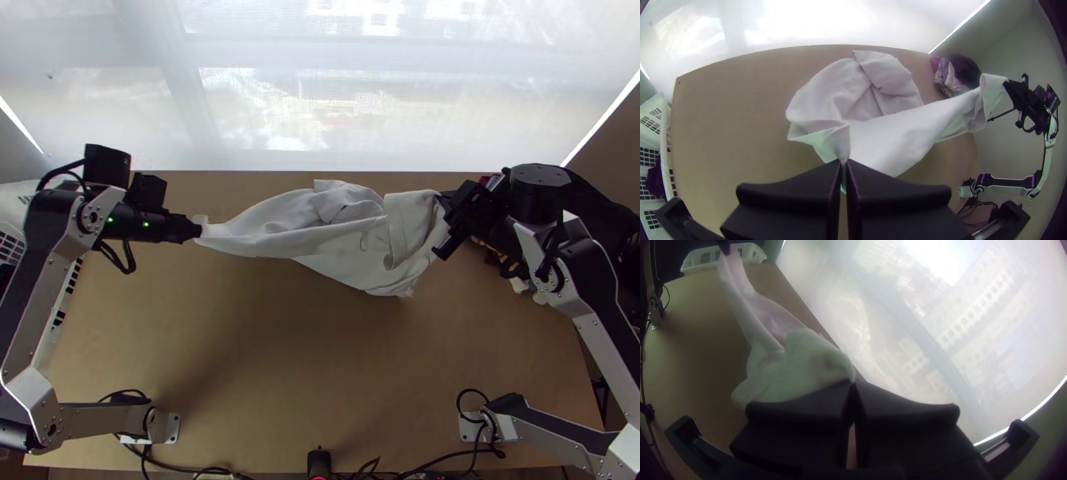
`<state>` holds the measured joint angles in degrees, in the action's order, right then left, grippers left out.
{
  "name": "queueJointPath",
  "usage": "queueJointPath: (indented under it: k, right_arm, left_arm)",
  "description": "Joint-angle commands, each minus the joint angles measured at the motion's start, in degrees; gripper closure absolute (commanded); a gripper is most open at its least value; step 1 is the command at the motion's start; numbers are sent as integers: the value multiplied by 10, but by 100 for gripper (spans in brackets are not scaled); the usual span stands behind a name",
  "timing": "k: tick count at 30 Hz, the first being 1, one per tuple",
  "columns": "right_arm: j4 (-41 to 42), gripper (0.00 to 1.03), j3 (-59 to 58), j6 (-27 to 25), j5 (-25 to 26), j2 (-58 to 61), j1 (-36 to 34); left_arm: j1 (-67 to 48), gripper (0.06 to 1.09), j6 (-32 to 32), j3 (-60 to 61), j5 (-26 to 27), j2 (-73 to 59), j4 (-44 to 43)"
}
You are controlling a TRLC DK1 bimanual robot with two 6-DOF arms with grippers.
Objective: Fold the t-shirt
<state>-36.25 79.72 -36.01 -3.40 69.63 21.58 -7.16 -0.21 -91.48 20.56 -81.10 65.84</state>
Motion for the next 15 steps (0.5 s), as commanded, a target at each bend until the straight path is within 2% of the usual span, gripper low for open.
queueJointPath:
  k: [1, 9, 15]
  right_arm:
    - [7, 100, -7, 12, 0, -5, -10]
    - [7, 100, -14, 10, 0, -32, -73]
    - [59, 100, -10, 15, 0, -47, -91]
  left_arm:
    - [-71, 105, -11, 42, -22, -68, -78]
    - [-47, 105, -23, 49, -49, -107, -132]
    - [11, 105, -40, 14, -52, -59, -141]
